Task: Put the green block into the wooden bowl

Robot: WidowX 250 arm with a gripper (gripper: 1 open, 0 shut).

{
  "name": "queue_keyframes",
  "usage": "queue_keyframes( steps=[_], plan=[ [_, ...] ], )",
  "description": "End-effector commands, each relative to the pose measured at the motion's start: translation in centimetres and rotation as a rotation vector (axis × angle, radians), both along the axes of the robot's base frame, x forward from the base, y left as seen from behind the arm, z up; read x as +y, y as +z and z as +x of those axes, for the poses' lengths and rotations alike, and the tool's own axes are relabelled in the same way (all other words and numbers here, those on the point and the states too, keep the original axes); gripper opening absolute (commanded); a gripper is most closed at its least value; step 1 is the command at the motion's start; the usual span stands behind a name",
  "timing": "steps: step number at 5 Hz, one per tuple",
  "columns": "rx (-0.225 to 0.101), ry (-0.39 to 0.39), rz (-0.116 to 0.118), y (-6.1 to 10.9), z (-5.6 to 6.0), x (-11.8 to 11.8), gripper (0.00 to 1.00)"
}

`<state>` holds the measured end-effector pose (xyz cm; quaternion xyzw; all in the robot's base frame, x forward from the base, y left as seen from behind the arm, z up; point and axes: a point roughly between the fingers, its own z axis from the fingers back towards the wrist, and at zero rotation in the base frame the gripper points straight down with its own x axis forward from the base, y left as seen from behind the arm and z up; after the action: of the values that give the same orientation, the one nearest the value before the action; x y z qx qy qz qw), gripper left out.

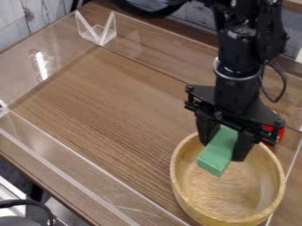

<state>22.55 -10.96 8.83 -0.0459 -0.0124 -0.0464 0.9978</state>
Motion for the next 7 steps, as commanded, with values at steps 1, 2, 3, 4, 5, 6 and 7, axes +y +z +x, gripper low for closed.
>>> queue_keyframes(
  steps=[1, 2, 3, 4, 5, 6, 7],
  plan=[
    [-0.045, -0.008, -0.006, 0.7, 0.3, -0.3, 1.00],
    [-0.034, -0.008, -0.004, 0.3, 0.3, -0.1, 1.00],
    [-0.023, -0.009, -0.003, 0.0, 0.2, 0.2, 1.00],
    [-0.014, -0.008, -0.003, -0.4, 0.3, 0.5, 1.00],
    [-0.010, -0.008, 0.000, -0.7, 0.5, 0.9, 1.00],
    [-0.006, -0.003, -0.001, -1.1, 0.6, 1.1, 1.00],
    [-0.006, 0.000, 0.001, -1.3, 0.7, 1.3, 1.00]
  ],
)
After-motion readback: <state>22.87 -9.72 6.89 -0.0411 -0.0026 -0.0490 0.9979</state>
